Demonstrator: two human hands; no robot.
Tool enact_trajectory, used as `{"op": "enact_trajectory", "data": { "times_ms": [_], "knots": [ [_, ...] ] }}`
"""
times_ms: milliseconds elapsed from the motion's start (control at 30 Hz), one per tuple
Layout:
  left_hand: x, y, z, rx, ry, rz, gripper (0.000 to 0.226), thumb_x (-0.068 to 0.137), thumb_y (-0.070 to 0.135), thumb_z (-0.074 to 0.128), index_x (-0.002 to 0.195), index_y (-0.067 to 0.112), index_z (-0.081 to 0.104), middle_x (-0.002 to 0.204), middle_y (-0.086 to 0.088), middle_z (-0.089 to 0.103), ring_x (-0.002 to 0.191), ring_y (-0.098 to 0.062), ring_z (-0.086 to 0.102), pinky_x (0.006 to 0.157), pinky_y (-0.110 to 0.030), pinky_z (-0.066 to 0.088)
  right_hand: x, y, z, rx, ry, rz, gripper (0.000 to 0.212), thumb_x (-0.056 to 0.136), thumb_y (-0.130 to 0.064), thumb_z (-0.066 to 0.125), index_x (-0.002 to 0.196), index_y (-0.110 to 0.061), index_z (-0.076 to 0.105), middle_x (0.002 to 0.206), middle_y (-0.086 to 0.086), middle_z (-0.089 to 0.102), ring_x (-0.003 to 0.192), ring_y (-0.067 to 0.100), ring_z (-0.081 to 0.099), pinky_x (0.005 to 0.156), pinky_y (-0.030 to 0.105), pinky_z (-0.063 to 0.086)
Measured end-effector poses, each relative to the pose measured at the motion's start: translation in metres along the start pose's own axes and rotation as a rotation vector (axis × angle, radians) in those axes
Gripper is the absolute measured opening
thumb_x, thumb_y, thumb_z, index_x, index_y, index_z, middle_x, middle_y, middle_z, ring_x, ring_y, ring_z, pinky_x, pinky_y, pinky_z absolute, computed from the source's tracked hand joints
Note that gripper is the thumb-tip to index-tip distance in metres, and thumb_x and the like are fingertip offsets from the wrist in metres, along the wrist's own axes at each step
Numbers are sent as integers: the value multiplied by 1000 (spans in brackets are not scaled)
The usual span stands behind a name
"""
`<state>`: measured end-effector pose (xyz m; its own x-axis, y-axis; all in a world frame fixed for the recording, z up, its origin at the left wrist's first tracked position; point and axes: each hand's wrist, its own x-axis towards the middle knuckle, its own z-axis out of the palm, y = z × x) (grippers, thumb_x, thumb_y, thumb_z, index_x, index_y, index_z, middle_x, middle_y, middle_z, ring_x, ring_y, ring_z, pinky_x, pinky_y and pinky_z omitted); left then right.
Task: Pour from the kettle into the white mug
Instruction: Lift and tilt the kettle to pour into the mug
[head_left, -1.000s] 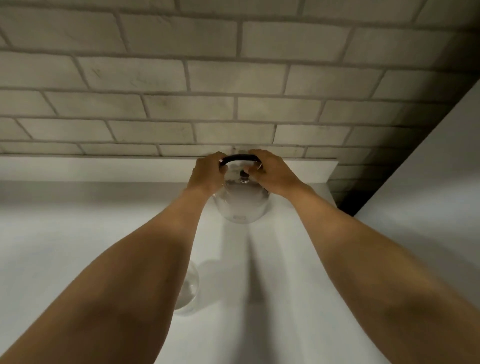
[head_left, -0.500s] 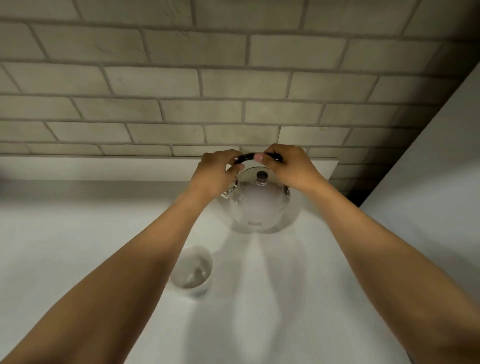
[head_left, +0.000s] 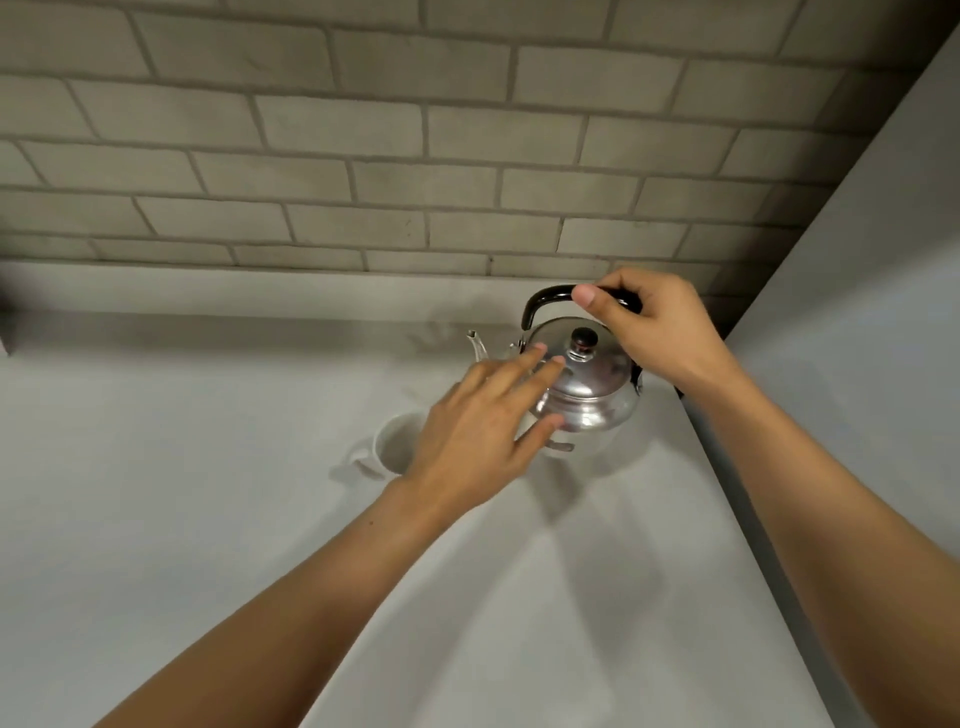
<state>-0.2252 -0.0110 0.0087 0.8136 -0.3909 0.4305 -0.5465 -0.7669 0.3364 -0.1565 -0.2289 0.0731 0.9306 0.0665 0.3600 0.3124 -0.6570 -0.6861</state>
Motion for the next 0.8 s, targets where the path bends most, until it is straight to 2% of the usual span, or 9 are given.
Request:
{"op": "enact_trajectory", "data": {
  "times_ms": [100, 167, 233, 333, 400, 467, 567, 667, 800],
  "knots": [
    [-10, 10, 7, 1, -47, -30, 59, 103, 54, 43, 158, 33, 34, 164, 13, 35, 138, -18, 46, 93, -36, 54, -21, -3, 1, -29, -21, -2, 32, 91, -61, 68, 88, -31, 76, 78, -7, 75, 70, 2, 64, 67, 22, 50],
    [-15, 14, 10, -13, -74, -71, 61, 104, 56, 38, 159, 33, 29, 166, 14, 30, 141, -16, 43, 85, -36, 56, -33, -6, 2, -35, -33, -13, 29, 90, -64, 66, 86, -37, 74, 78, -13, 74, 70, 1, 65, 63, 15, 47],
    [-20, 17, 13, -26, -103, -103, 62, 104, 57, 37, 159, 32, 28, 165, 14, 31, 142, -17, 41, 83, -39, 57, -44, -10, 3, -39, -49, -29, 26, 90, -65, 66, 85, -40, 72, 79, -20, 72, 68, -2, 64, 60, 8, 42],
    [-31, 18, 16, -67, -159, -103, 62, 103, 57, 41, 157, 27, 35, 162, 9, 38, 144, -20, 40, 100, -45, 53, -53, -16, 4, -55, -93, -62, 18, 93, -60, 68, 85, -43, 70, 80, -30, 70, 70, -6, 64, 60, 6, 41],
    [-37, 17, 16, -99, -171, -83, 65, 102, 57, 47, 157, 23, 38, 161, 5, 41, 143, -23, 41, 111, -40, 44, -54, -21, 4, -69, -114, -74, 18, 93, -57, 69, 85, -41, 71, 80, -30, 71, 72, -6, 65, 60, 6, 42],
    [-42, 16, 14, -114, -141, -75, 64, 101, 53, 52, 155, 20, 41, 159, 2, 44, 141, -24, 44, 113, -37, 40, -54, -26, 5, -75, -120, -85, 22, 93, -57, 70, 87, -36, 73, 84, -24, 72, 72, -3, 66, 60, 8, 44],
    [-48, 16, 12, -145, -69, -87, 61, 101, 46, 57, 152, 15, 47, 155, -3, 49, 136, -27, 50, 113, -38, 41, -49, -37, 7, -110, -143, -123, 22, 93, -59, 69, 88, -37, 73, 82, -22, 73, 76, -3, 67, 61, 8, 46],
    [-52, 14, 10, -171, -29, -108, 61, 100, 44, 58, 152, 13, 47, 156, -5, 49, 135, -28, 51, 113, -37, 41, -41, -50, 11, -170, -185, -162, 30, 92, -63, 66, 91, -35, 75, 78, -13, 75, 79, 6, 69, 61, 14, 49],
    [-54, 12, 9, -198, -16, -139, 61, 101, 44, 57, 153, 13, 46, 158, -5, 46, 136, -28, 50, 115, -36, 39, -33, -67, 14, -231, -226, -230, 40, 91, -66, 62, 101, -31, 79, 89, -11, 78, 81, 11, 70, 74, 35, 57]
  ]
}}
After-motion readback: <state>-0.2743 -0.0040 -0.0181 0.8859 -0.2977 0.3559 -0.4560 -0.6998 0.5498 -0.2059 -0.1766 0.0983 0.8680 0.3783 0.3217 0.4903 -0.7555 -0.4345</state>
